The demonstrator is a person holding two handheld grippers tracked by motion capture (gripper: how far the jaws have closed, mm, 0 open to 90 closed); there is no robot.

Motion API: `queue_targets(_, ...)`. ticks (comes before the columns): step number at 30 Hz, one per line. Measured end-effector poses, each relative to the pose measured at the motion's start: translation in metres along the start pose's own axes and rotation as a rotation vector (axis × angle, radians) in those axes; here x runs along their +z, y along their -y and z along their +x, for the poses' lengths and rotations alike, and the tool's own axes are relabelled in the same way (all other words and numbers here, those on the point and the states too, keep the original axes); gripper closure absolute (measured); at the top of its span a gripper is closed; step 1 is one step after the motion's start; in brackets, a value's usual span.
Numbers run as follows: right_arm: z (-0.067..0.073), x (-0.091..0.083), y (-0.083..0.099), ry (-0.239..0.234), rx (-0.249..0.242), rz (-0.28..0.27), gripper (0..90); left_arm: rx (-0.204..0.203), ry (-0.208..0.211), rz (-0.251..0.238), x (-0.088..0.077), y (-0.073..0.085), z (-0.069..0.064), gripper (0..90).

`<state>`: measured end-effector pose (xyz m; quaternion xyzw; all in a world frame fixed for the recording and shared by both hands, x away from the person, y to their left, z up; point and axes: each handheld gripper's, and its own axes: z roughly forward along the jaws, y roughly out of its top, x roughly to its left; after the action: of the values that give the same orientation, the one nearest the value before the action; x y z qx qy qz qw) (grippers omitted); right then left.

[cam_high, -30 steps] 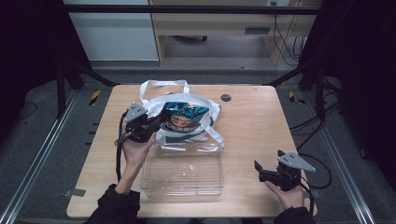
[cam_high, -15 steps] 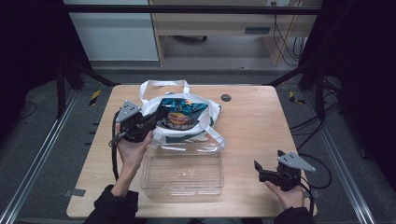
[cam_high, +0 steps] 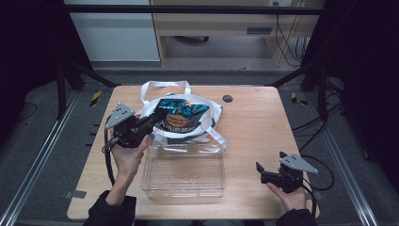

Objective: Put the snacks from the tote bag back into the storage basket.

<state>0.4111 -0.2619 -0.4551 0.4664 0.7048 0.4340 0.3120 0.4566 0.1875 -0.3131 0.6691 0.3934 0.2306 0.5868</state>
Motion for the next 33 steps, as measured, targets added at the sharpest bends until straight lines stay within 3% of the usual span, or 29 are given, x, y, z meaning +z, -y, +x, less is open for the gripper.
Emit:
queue_targets(20,0.001,0.000,0.000,-0.001,-0.004,0.003,5.1,0.022,0.058,-0.039,-0.039,0.005,-0.020,90.0)
queue_targets(33,0.001,-0.001,0.001,-0.005,-0.004,0.000,5.2,0.049,0.077,-0.010,-0.046,0.019,-0.036,90.0)
